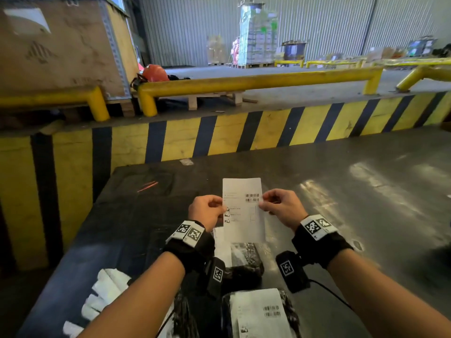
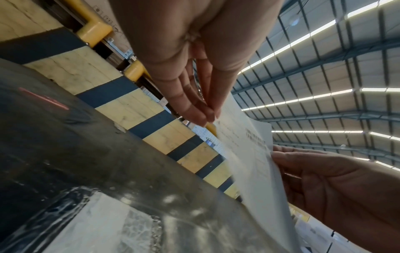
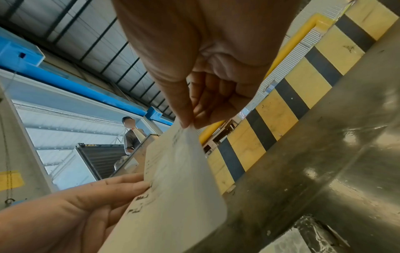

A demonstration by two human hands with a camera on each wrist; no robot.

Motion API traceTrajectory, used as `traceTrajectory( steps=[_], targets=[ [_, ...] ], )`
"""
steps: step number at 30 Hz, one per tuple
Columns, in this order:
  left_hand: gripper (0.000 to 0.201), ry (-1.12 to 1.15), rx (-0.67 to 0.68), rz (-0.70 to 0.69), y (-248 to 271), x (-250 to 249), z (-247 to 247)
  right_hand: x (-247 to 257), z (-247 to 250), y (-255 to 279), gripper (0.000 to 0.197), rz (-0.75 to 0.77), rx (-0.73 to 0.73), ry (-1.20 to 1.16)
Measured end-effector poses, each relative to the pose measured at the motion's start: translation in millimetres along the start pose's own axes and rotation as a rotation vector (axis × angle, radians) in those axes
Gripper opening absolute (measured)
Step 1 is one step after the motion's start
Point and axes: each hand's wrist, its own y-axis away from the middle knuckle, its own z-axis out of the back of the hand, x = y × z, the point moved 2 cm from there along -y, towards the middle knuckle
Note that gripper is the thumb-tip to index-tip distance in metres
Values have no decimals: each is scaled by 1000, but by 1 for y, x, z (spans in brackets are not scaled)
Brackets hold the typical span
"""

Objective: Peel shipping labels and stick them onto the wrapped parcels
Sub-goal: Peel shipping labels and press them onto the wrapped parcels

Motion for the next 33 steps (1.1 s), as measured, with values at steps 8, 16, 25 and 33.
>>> traceTrajectory(
  steps=[8, 16, 25, 33],
  targets=[
    [22, -99, 46, 100, -41, 28, -9, -38, -23, -44, 25, -97, 43, 76],
    [28, -207, 135, 303, -59, 62, -26, -76, -41, -53, 12, -214, 129, 131],
    [43, -383, 206, 426, -72, 89, -31, -108, -64, -51, 10, -325, 207, 286],
    [46, -494, 239, 426, -77, 104, -30, -110, -73, -59, 29, -275, 274, 382]
  ],
)
